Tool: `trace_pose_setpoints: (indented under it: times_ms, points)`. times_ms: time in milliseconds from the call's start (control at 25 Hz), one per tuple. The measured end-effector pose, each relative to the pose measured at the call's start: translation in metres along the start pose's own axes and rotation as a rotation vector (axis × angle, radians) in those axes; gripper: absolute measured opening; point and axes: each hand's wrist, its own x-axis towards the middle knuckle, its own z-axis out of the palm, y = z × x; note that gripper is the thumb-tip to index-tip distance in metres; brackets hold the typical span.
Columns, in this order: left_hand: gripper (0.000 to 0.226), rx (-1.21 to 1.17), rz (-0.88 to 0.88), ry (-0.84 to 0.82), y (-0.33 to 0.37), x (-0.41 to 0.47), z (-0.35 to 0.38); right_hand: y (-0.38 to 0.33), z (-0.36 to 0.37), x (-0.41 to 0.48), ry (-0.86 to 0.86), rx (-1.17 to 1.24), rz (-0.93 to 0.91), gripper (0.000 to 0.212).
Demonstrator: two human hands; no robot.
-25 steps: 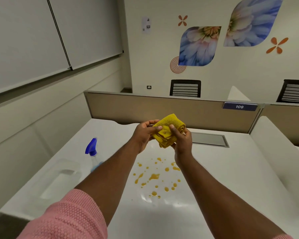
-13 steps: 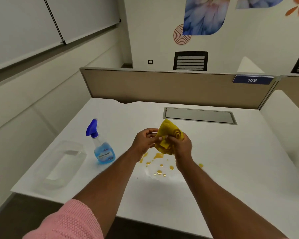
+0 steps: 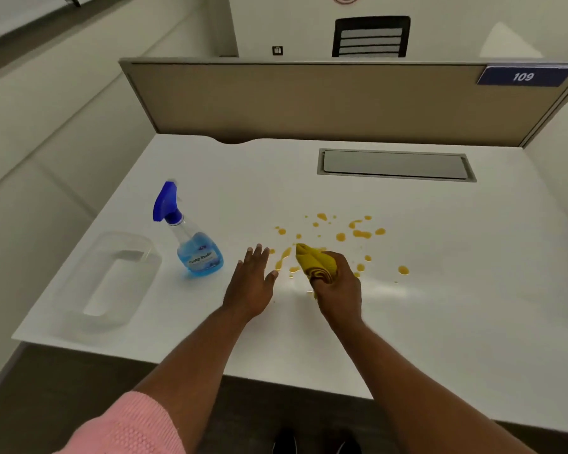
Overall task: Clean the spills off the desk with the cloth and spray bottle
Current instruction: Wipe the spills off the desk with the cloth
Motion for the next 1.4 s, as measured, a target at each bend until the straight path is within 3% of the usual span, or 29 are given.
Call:
trace_pose_setpoints:
  times_ms: [280, 400, 480, 640, 840, 1120, 1280, 1400]
  points:
    - [0.066, 0.195, 0.008, -0.044, -0.051, 0.003, 0.038, 0.052, 0.045, -0.025, -0.187, -0.263, -0.081, 0.066]
    - [0.063, 0.245, 0.076, -0.088, -0.066, 0.004, 0.046, 0.070, 0.059, -0.040, -0.325, -0.409, -0.260, 0.076]
    - [0.061, 0.264, 0.104, -0.084, -0.070, 0.004, 0.049, 0.078, 0.068, -0.045, -0.354, -0.526, -0.379, 0.075]
    - [0.060, 0.286, 0.120, -0.060, -0.075, 0.003, 0.052, 0.080, 0.083, -0.041, -0.364, -0.683, -0.419, 0.060]
    - [0.060, 0.247, 0.122, -0.046, -0.075, 0.003, 0.054, 0.087, 0.085, -0.033, -0.282, -0.848, -0.432, 0.060]
    - [0.061, 0.201, 0.104, -0.050, -0.076, 0.003, 0.057, 0.112, 0.024, -0.009, 0.047, -0.918, -0.149, 0.061]
    - [0.061, 0.207, 0.103, -0.038, -0.077, 0.003, 0.059, 0.107, 0.031, -0.010, 0.072, -0.888, -0.091, 0.063]
    - [0.061, 0.222, 0.107, -0.033, -0.078, 0.004, 0.060, 0.093, 0.057, -0.007, -0.037, -0.846, -0.162, 0.061]
